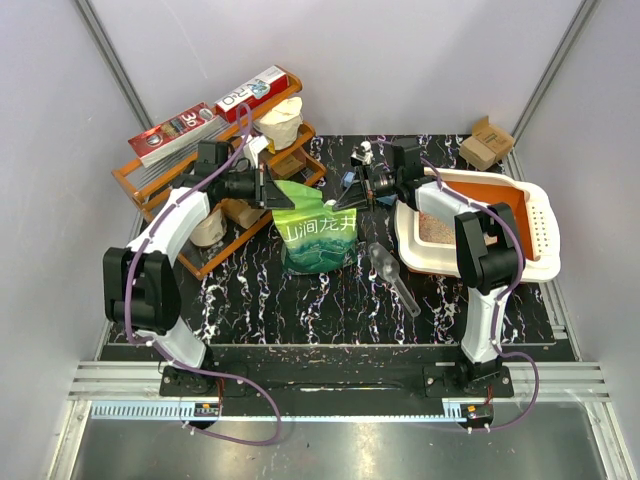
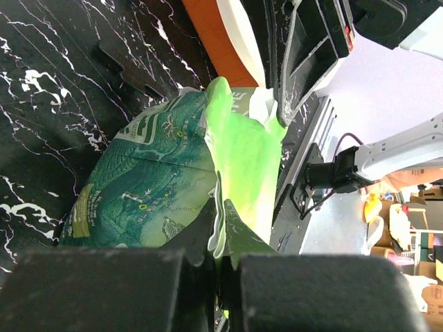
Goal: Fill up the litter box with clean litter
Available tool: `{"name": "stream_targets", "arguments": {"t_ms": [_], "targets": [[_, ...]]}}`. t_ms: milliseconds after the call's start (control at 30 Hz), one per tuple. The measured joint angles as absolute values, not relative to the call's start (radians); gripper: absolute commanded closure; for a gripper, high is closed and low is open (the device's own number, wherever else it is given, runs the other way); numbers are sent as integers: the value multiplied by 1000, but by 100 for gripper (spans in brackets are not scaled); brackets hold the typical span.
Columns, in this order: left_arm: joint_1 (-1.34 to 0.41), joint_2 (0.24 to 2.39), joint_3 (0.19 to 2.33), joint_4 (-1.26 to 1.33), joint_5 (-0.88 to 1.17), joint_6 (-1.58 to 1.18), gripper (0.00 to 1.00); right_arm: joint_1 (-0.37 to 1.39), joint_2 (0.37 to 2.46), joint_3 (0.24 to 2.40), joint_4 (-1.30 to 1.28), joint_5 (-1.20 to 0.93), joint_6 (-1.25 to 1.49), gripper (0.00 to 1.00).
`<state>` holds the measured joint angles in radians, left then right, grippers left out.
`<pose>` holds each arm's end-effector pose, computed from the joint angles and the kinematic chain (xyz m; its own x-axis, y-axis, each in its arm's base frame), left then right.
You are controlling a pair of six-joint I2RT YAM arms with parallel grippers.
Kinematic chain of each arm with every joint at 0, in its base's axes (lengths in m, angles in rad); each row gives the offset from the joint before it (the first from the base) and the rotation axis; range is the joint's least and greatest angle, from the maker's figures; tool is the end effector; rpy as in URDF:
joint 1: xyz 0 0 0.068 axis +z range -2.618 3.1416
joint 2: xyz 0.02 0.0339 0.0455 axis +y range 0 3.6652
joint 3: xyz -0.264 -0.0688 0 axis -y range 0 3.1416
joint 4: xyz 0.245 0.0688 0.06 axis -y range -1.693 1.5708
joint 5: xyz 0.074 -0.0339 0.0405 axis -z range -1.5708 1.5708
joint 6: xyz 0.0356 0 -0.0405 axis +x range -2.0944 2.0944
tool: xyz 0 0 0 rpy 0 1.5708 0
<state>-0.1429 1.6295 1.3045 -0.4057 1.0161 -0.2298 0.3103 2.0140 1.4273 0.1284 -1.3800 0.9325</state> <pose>0.3480 -0.0806 0.2938 -0.8030 -0.0057 -0.5959 0.5327 0.4415 -0.7220 0.4111 0.1685 0.2306 -0.9709 -0.1514 -0.1855 -0.1957 0.0559 0.9791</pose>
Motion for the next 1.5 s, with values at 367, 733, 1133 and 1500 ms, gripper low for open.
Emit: {"name": "stream_targets", "arguments": {"t_ms": [367, 733, 1133, 1500], "targets": [[-145, 1658, 1335, -533, 1039, -237, 100, 310, 2022, 1475, -178, -1380, 921, 100], [-148, 1676, 1324, -556, 1080, -263, 100, 305, 2022, 1496, -397, -1380, 887, 100], [-149, 1683, 1250, -508, 1145, -324, 100, 303, 2022, 1496, -455, -1381, 898, 100], [-135, 1705, 1251, -514, 1153, -301, 61, 283, 2022, 1496, -474, -1380, 902, 100]]}}
